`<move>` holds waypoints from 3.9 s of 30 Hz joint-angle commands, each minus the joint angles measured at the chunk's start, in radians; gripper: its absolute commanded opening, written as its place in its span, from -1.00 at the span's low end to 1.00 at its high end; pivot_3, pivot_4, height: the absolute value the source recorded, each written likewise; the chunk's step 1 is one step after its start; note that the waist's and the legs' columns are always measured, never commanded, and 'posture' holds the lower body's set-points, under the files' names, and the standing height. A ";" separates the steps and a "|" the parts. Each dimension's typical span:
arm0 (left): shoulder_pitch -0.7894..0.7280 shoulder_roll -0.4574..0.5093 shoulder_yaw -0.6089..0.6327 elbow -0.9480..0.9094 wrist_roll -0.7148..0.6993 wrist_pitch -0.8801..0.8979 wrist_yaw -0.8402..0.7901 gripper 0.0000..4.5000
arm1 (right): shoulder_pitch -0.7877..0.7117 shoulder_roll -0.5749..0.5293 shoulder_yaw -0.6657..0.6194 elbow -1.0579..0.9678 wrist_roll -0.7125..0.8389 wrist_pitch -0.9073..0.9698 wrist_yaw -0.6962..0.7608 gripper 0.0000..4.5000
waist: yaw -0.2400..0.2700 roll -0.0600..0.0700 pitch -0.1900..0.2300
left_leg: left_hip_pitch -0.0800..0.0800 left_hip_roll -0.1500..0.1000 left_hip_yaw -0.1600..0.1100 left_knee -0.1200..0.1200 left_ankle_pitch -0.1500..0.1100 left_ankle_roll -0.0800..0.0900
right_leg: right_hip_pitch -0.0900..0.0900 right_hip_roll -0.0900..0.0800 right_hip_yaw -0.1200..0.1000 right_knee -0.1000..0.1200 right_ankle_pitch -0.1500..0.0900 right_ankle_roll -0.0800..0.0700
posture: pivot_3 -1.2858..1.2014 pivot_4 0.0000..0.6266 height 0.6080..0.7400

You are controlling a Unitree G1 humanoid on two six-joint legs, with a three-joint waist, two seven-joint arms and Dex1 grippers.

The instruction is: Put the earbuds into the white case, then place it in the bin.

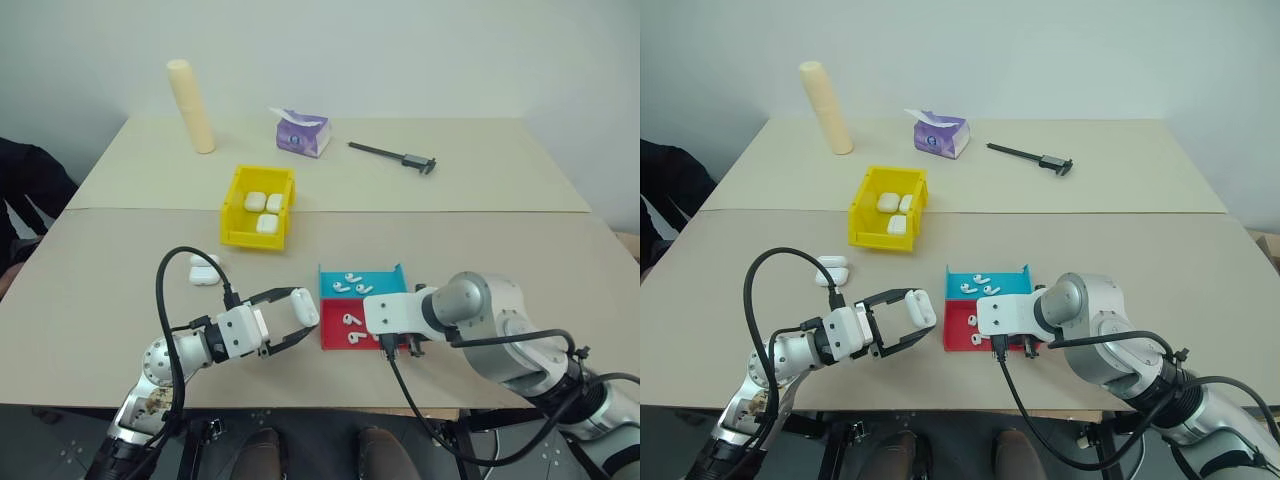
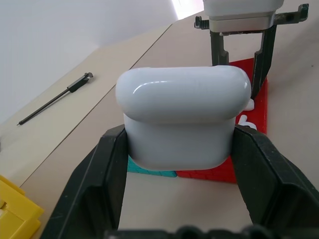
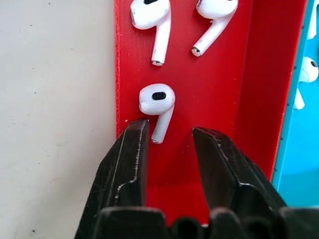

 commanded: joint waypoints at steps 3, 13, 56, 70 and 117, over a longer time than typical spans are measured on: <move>-0.009 0.004 0.005 -0.007 -0.002 -0.029 0.008 0.23 | 0.001 -0.056 -0.040 -0.074 0.073 -0.060 0.034 -0.25 | 0.000 0.000 0.000 | 0.000 0.000 0.000 0.000 0.000 0.000 | 0.000 0.000 0.000 0.000 0.000 0.000 | 0.03 -0.52 1.00; 0.002 0.004 0.005 -0.016 0.008 -0.026 0.023 0.23 | -0.066 -0.022 -0.023 -0.070 0.128 -0.019 0.008 -0.25 | -0.001 0.000 0.000 | 0.000 0.000 -0.002 0.000 0.000 0.000 | 0.000 0.000 0.000 0.000 0.000 0.000 | 0.03 -0.52 1.00; 0.011 0.012 0.000 -0.024 0.027 -0.022 0.038 0.23 | -0.054 -0.019 0.048 0.021 0.106 -0.088 -0.062 -0.73 | -0.001 0.000 0.000 | 0.000 0.000 -0.001 0.000 0.000 0.000 | 0.000 0.000 0.000 0.000 0.000 0.000 | 0.03 -0.52 1.00; -0.012 0.016 0.016 -0.108 -0.094 0.024 0.003 0.23 | -0.109 0.014 -0.199 -0.067 0.258 0.023 -0.079 -0.73 | -0.001 0.000 0.000 | -0.001 0.000 -0.002 0.000 0.000 0.000 | -0.001 0.000 0.000 0.000 0.000 0.000 | 0.03 -0.52 1.00; -0.234 0.118 0.117 -0.348 -0.638 0.523 -0.215 0.23 | 0.112 0.476 -0.594 0.137 1.095 -0.728 -0.147 -0.73 | -0.001 -0.001 0.000 | 0.001 0.000 -0.002 -0.002 0.000 -0.001 | 0.002 0.001 0.000 -0.001 0.000 0.000 | 0.03 -0.52 1.00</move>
